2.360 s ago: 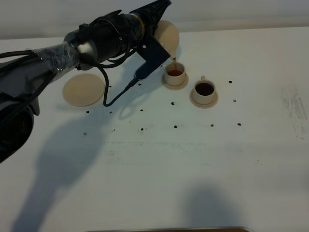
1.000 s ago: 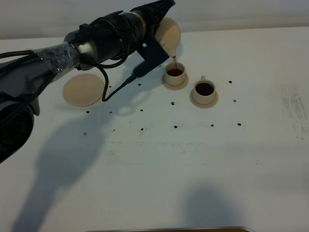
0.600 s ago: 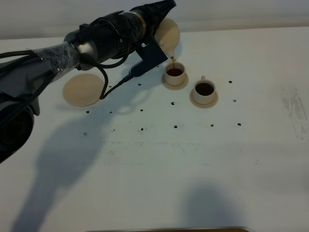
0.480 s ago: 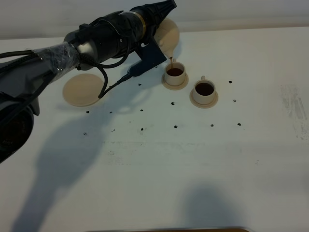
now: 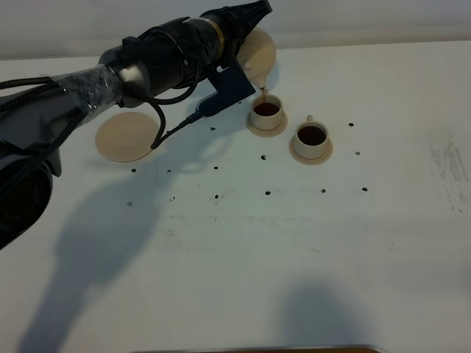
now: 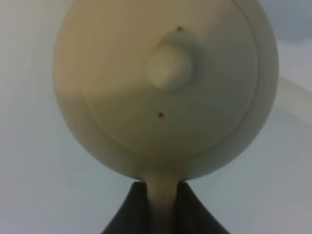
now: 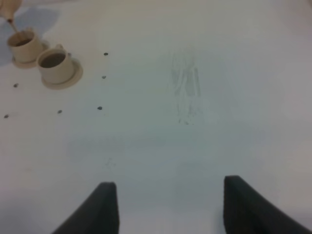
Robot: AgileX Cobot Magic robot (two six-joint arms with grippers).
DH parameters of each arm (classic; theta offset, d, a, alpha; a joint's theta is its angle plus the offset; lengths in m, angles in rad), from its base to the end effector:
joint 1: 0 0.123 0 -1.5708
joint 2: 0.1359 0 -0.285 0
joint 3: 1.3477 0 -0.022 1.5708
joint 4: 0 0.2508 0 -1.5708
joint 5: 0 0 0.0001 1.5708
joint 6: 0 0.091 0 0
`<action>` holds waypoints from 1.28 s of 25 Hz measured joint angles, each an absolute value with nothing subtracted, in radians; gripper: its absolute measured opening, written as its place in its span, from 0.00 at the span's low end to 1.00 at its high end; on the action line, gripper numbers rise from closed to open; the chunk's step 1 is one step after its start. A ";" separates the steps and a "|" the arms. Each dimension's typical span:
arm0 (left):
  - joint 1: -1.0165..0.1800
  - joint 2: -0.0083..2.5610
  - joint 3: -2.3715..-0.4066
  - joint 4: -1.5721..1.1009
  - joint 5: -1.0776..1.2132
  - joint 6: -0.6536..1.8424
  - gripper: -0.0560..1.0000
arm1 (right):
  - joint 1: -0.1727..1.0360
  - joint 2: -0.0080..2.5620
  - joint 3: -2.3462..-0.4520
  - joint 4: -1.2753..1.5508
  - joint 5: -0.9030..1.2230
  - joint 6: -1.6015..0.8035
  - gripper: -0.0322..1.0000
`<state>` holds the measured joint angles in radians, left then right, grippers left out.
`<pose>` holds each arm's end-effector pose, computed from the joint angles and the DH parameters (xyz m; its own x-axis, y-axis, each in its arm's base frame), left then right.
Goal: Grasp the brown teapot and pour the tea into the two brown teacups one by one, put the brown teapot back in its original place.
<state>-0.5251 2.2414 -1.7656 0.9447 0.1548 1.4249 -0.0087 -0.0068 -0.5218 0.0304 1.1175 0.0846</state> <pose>0.4611 -0.2539 0.2038 0.5663 0.4765 0.6725 -0.0058 -0.8136 0.5813 -0.0109 0.0026 0.2787 -0.4799 0.1019 -0.8714 0.0318 0.9946 0.0988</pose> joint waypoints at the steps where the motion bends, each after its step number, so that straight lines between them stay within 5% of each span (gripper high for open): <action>1: -0.527 2.241 -1.766 0.950 0.152 1.425 0.13 | -0.009 -0.007 -0.522 0.030 1.118 0.085 0.50; 32: -0.528 2.241 -1.766 0.968 0.139 1.426 0.13 | -0.009 -0.007 -0.522 0.030 1.118 0.085 0.50</action>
